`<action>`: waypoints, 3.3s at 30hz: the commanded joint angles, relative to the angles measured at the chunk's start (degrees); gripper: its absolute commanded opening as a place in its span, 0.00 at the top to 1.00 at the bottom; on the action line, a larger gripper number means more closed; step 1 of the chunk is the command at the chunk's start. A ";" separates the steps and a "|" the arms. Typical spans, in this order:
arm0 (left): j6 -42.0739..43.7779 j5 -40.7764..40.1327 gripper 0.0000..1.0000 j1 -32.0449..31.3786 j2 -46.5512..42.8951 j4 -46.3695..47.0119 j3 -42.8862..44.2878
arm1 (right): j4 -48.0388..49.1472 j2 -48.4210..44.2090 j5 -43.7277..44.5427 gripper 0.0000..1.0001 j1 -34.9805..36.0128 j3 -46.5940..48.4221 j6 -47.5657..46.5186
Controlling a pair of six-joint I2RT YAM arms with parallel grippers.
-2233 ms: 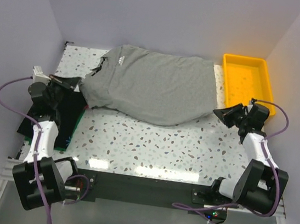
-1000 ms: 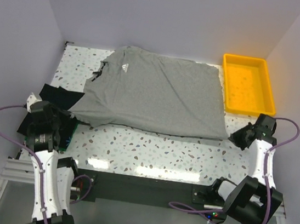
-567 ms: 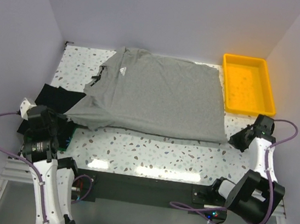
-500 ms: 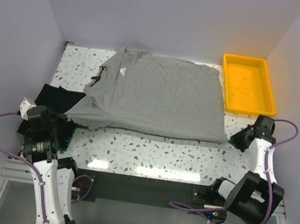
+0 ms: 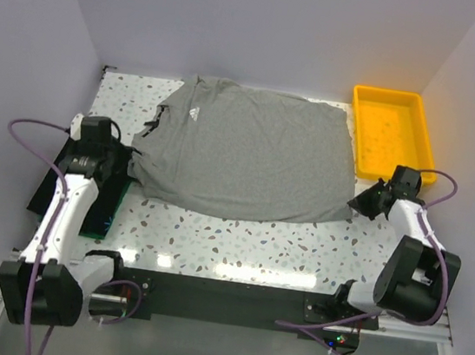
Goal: Fold and stack the t-shirts
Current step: Fold the tshirt
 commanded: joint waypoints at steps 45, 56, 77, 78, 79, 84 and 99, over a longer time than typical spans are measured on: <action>-4.13 -5.89 1.00 -0.75 28.33 8.06 24.01 | 13.51 12.39 -3.09 1.00 -2.15 9.93 3.69; -4.57 -4.22 1.00 -0.40 29.12 8.76 24.28 | 14.48 13.27 -4.32 1.00 -2.06 11.43 4.75; -3.86 -1.76 1.00 0.48 32.11 9.81 27.96 | 16.23 13.27 -4.76 1.00 -2.32 11.78 6.15; -3.78 -1.76 1.00 0.48 32.28 9.81 28.14 | 16.24 13.36 -4.85 1.00 -2.32 11.95 6.15; -3.60 -1.76 1.00 0.57 32.89 9.81 28.49 | 16.24 13.27 -4.76 1.00 -2.32 12.04 6.24; -3.34 -1.49 1.00 0.48 34.65 9.73 30.43 | 16.32 14.06 -4.67 1.00 -2.32 12.39 6.33; -2.37 -0.61 1.00 0.66 37.47 10.69 31.31 | 16.50 14.50 -3.88 1.00 -2.67 12.48 6.15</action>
